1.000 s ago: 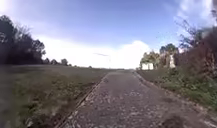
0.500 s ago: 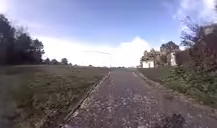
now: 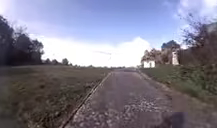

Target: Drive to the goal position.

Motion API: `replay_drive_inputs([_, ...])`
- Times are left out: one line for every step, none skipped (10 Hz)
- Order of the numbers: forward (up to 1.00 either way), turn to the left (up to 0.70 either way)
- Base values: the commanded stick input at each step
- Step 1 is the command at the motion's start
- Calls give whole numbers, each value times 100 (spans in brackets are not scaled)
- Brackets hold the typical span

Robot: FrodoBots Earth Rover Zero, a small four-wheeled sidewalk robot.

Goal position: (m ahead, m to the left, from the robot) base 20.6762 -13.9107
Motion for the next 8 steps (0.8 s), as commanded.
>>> replay_drive_inputs([70, -32])
replay_drive_inputs([70, -34])
replay_drive_inputs([70, -34])
replay_drive_inputs([70, -34])
replay_drive_inputs([70, -34])
replay_drive_inputs([70, -33])
replay_drive_inputs([70, -25])
replay_drive_inputs([70, -14])
